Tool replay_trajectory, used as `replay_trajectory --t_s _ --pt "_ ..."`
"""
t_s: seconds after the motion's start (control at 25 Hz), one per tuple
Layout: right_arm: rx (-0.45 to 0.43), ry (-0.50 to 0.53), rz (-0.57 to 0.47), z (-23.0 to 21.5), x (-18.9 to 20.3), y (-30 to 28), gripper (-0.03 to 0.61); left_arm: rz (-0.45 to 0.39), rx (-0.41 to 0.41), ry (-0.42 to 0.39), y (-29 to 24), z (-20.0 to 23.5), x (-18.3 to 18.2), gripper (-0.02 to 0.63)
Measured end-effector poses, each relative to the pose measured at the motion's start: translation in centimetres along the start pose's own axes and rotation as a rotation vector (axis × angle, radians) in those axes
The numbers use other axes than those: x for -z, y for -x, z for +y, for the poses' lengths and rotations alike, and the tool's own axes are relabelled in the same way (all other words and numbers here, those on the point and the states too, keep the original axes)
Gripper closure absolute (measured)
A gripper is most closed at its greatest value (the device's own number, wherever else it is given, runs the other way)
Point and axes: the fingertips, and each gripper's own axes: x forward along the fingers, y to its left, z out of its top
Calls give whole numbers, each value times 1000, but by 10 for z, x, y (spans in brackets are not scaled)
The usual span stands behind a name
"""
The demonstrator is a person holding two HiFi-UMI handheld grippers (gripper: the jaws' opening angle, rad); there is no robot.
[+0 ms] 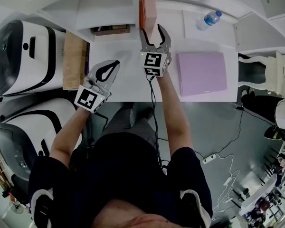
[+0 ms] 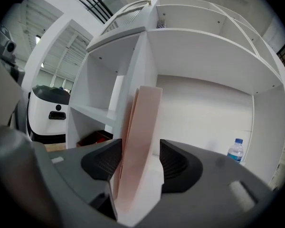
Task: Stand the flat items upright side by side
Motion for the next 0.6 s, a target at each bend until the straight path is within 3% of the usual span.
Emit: replay_trajectory --t_s 0.28,0.6 --pt "-27 -51 -37 3 -12 27 331 -9 14 -2 -1 -5 -6 611" --pt "-75 -280 -30 -8 -25 130 328 -44 90 24 -15 -32 -25 611"
